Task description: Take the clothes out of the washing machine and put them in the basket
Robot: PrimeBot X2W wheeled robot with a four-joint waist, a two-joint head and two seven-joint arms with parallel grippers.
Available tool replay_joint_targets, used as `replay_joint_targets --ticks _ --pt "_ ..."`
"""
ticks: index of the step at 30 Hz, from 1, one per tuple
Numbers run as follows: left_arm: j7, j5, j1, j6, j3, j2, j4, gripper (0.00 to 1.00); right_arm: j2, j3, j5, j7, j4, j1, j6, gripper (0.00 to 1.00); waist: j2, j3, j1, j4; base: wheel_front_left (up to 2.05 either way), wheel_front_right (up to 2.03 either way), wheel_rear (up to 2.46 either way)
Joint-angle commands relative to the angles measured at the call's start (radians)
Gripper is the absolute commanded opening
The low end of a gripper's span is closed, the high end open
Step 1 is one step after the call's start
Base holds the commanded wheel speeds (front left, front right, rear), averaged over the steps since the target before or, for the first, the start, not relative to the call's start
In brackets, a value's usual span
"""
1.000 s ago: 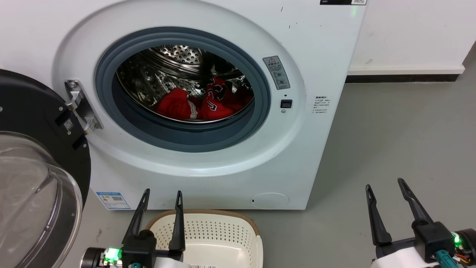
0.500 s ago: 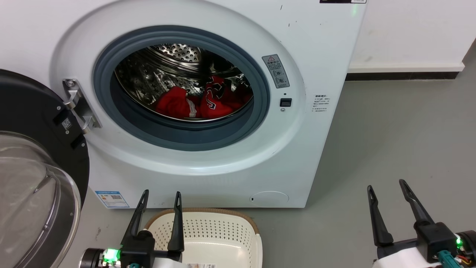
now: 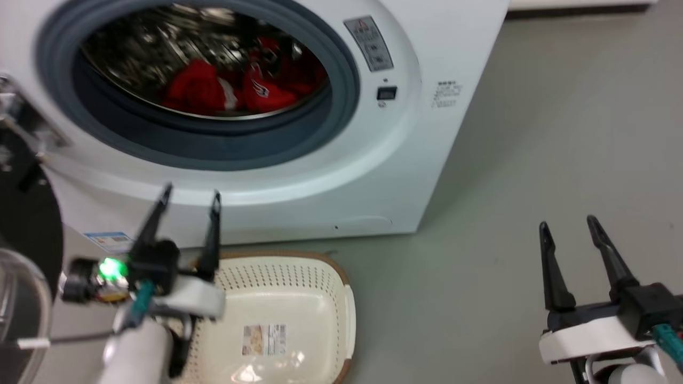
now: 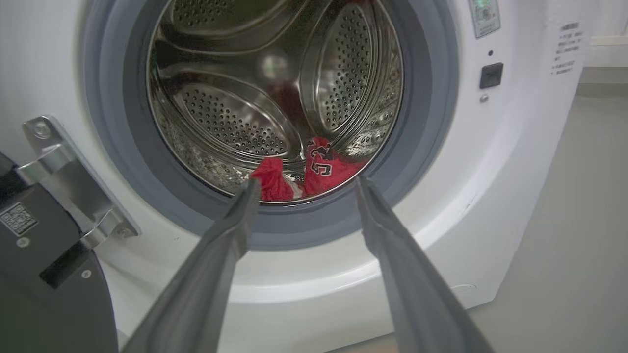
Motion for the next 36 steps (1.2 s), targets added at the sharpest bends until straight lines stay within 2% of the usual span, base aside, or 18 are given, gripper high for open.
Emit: replay_joint_targets --ticks 1,3,4,7,14,16,17,18,19,23,29,36 --pt "-0.003 -0.002 -0.067 -0.011 0.014 0.026 0.020 1.00 0.000 0.001 0.022 -0.002 -0.008 -0.027 -0.001 1.00 0.0000 0.118 -0.0001 -0.077 0.00 0.00 0.00" --pt "-0.003 0.000 -0.159 -0.034 0.026 0.061 0.068 1.00 0.001 0.006 0.039 -0.002 -0.016 -0.046 -0.001 1.00 0.0000 0.164 -0.0001 -0.099 0.00 0.00 0.00" --pt "0.011 0.012 -0.314 -0.071 0.030 0.121 0.171 1.00 0.001 0.025 0.061 -0.002 -0.032 -0.069 -0.001 1.00 0.0000 0.230 -0.0001 -0.131 0.00 0.00 0.00" --pt "0.078 0.032 -0.481 -0.105 0.012 0.173 0.272 1.00 0.001 0.037 0.081 -0.002 -0.046 -0.086 -0.001 1.00 0.0000 0.287 -0.0001 -0.156 0.00 0.00 0.00" --pt "0.296 0.057 -0.826 -0.143 -0.030 0.271 0.475 1.00 0.001 0.082 0.119 -0.002 -0.063 -0.118 -0.001 1.00 0.0000 0.402 -0.0001 -0.211 0.00 0.00 0.00" --pt "0.373 0.067 -0.909 -0.149 -0.049 0.303 0.530 1.00 0.001 0.096 0.131 -0.002 -0.066 -0.122 -0.001 1.00 0.0000 0.433 -0.0001 -0.226 0.00 0.00 0.00" --pt "0.373 0.067 -0.909 -0.149 -0.049 0.303 0.530 1.00 0.001 0.096 0.131 -0.002 -0.066 -0.122 -0.001 1.00 0.0000 0.433 -0.0001 -0.226 0.00 0.00 0.00" --pt "0.444 0.087 -0.998 -0.151 -0.076 0.335 0.566 1.00 0.001 0.106 0.147 -0.002 -0.067 -0.126 -0.001 1.00 0.0000 0.462 -0.0001 -0.239 0.00 0.00 0.00" --pt "0.444 0.087 -0.998 -0.151 -0.076 0.335 0.566 1.00 0.001 0.106 0.147 -0.002 -0.067 -0.126 -0.001 1.00 0.0000 0.462 -0.0001 -0.239 0.00 0.00 0.00" --pt "0.580 0.106 -1.140 -0.155 -0.127 0.376 0.621 1.00 0.001 0.124 0.169 -0.002 -0.056 -0.135 -0.001 1.00 0.0000 0.520 -0.0001 -0.256 0.00 0.00 0.00" --pt "0.801 0.033 -1.297 -0.155 -0.261 0.453 0.677 1.00 0.001 0.157 0.202 -0.002 -0.052 -0.140 -0.001 1.00 0.0000 0.578 -0.0001 -0.295 0.00 0.00 0.00" --pt "0.963 -0.066 -1.396 -0.156 -0.381 0.541 0.672 1.00 0.001 0.198 0.232 -0.002 -0.066 -0.150 -0.001 1.00 0.0000 0.631 -0.0001 -0.336 0.00 0.00 0.00"
